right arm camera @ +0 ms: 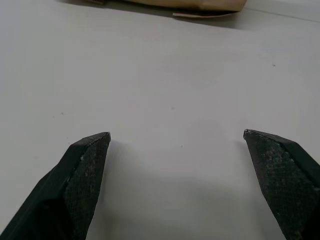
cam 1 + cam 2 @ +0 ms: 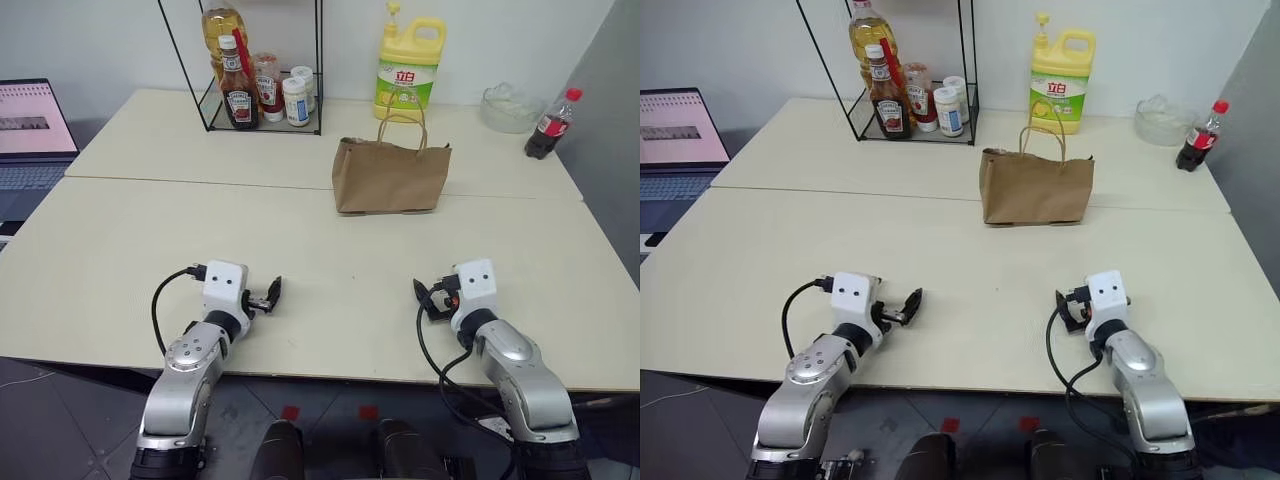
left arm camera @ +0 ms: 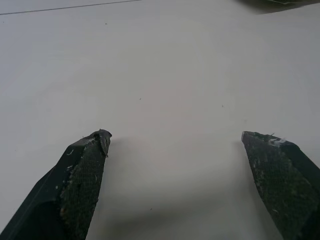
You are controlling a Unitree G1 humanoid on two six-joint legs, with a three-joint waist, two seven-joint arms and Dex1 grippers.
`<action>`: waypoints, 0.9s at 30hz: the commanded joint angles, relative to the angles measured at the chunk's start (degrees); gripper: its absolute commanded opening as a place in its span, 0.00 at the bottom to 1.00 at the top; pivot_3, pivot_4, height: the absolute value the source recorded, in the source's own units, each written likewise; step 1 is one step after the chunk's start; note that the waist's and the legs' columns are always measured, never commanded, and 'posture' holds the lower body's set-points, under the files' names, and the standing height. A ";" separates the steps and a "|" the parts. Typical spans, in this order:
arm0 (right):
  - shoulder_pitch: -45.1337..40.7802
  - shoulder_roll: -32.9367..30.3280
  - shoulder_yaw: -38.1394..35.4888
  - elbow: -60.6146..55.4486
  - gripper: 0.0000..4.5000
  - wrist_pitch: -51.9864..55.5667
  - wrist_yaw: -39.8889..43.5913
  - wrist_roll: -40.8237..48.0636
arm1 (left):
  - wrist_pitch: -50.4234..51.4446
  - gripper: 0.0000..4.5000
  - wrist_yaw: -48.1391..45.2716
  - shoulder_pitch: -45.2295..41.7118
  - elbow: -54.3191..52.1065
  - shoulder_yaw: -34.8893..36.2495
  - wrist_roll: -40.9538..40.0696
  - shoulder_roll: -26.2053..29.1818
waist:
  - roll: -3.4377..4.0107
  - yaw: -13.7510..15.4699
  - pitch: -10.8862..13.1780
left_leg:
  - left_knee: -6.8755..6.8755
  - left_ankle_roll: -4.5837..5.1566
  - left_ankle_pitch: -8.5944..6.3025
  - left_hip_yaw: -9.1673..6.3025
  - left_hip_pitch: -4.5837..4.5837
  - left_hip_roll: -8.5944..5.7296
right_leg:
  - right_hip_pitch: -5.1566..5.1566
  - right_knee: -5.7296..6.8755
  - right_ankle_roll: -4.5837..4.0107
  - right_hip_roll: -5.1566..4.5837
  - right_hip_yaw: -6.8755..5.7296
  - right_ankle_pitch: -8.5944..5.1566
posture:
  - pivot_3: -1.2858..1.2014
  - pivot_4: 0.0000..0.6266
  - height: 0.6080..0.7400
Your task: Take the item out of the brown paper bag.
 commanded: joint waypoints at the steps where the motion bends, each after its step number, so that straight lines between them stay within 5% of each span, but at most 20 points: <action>1: -0.90 -0.20 -0.39 -1.14 1.00 -1.32 0.43 0.09 | -0.70 0.99 0.17 -0.50 -2.03 0.27 -0.53 -0.67 | 0.00 0.00 0.00 | 0.00 0.00 0.00 0.00 0.00 0.00 | 0.00 0.00 0.00 0.00 0.00 0.00 | 0.52 0.24 1.00; 12: -4.57 -3.22 -0.40 1.74 1.00 -3.69 3.95 0.23 | -0.68 0.99 -2.92 -5.16 -0.42 0.21 -1.01 1.06 | 0.00 0.00 0.00 | 0.00 0.00 0.00 0.00 -0.01 0.00 | 0.01 -0.01 0.00 0.00 -0.01 0.00 | 0.52 0.24 1.00; 18: -19.12 -7.24 -3.28 10.75 1.00 -4.72 11.29 4.51 | 2.71 0.99 -12.08 -14.48 0.87 2.91 -7.92 6.90 | 0.02 -0.07 0.03 | 0.04 0.01 0.01 0.00 0.00 0.00 | 0.00 0.00 0.05 0.02 0.00 0.05 | 0.52 0.24 1.00; 27: -46.74 -7.10 -3.85 42.51 1.00 -13.06 19.08 5.89 | 8.44 0.99 -28.81 -28.81 5.01 2.97 -17.77 18.55 | 0.07 -0.60 0.17 | -0.01 0.00 0.01 0.02 -0.09 0.00 | -0.09 -0.08 0.04 0.01 -0.02 0.05 | 0.52 0.24 1.00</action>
